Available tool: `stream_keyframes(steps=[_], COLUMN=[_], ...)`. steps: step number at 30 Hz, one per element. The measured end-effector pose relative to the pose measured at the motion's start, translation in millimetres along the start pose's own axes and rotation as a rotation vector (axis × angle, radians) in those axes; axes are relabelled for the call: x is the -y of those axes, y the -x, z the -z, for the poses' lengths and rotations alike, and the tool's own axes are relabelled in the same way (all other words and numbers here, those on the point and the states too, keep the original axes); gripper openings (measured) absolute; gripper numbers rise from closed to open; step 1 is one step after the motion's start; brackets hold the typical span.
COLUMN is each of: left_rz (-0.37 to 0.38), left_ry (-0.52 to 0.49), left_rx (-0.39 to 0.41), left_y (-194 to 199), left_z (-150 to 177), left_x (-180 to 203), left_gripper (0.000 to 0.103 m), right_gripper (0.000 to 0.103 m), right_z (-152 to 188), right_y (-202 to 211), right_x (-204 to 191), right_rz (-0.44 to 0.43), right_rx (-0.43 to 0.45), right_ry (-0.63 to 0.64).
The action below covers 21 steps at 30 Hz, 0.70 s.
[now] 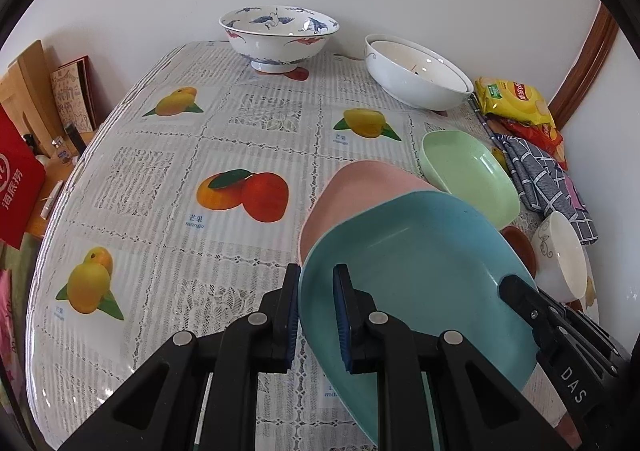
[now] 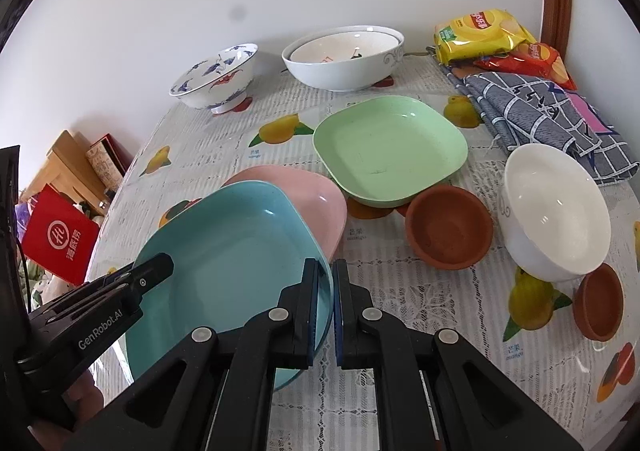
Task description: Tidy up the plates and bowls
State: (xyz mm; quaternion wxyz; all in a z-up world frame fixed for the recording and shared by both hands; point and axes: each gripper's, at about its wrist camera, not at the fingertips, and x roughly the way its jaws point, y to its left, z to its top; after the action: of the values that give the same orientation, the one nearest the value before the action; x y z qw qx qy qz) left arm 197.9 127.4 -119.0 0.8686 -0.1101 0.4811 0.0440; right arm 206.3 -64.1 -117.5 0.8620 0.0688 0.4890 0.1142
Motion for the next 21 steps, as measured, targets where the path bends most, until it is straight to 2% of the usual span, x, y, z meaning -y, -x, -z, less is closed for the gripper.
stream_keyframes(steps=[21], left_rz=[-0.016], left_ry=[0.016], left_rx=[-0.051], left_y=[-38.5], left_z=[-15.7], left_x=[-1.3], left_gripper=[0.016], right_gripper=[0.010], right_z=[-31.7], right_y=[-51.6], right_x=[-3.3], right_rz=[0.014], right_rx=[-0.039], right_ry=[0.064])
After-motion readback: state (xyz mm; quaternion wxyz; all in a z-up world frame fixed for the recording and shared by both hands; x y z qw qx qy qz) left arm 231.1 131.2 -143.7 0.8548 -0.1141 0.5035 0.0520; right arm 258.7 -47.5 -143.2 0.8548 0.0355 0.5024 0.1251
